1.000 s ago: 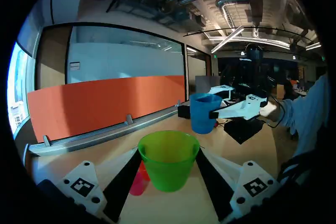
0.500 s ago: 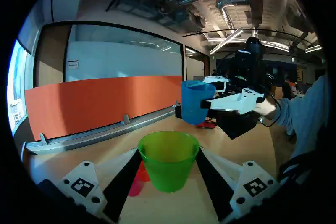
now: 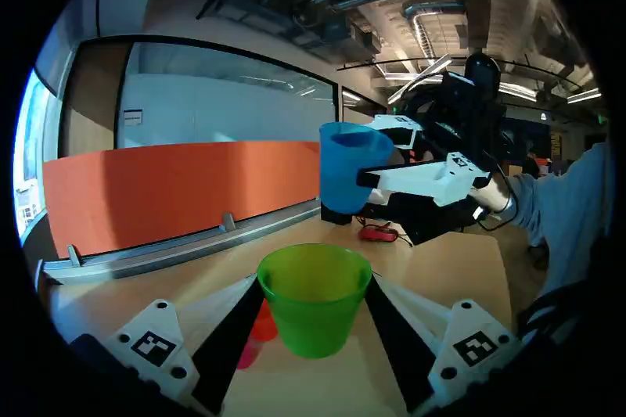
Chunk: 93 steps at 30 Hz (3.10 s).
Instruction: Pour water
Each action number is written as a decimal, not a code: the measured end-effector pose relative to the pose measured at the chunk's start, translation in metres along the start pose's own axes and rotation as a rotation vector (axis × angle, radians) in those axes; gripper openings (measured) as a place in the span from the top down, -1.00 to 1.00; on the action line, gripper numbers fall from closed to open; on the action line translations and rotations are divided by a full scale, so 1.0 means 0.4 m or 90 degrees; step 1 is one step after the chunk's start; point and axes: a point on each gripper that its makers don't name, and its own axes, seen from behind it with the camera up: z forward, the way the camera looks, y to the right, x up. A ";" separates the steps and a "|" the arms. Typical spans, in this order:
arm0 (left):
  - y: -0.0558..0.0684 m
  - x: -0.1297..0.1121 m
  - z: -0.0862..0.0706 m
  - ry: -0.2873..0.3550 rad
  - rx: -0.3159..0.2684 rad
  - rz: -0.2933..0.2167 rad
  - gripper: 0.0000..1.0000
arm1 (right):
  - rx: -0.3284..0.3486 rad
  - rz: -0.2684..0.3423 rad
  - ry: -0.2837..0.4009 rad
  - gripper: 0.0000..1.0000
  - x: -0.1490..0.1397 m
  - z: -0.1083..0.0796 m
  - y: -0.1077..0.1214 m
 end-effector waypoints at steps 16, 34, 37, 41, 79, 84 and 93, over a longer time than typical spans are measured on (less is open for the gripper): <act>0.029 0.015 0.026 0.005 -0.019 0.006 -0.74 | -0.016 -0.135 0.006 -0.78 0.065 0.041 0.051; 0.057 0.037 0.046 0.011 -0.032 0.019 -0.74 | -0.031 -0.300 -0.008 -0.78 0.103 0.068 0.101; 0.063 0.041 0.049 0.012 -0.034 0.020 -0.74 | -0.034 -0.323 -0.010 -0.78 0.107 0.072 0.106; 0.067 0.044 0.052 0.013 -0.036 0.022 -0.74 | -0.039 -0.349 -0.012 -0.78 0.112 0.076 0.115; 0.077 0.054 0.057 0.015 -0.041 0.025 -0.74 | -0.064 -0.486 -0.015 -0.78 0.159 0.099 0.156; 0.074 0.053 0.056 0.015 -0.041 0.024 -0.74 | -0.065 -0.503 -0.019 -0.78 0.159 0.100 0.159; 0.068 0.055 0.056 0.015 -0.038 0.023 -0.74 | -0.066 -0.528 -0.021 -0.78 0.166 0.107 0.162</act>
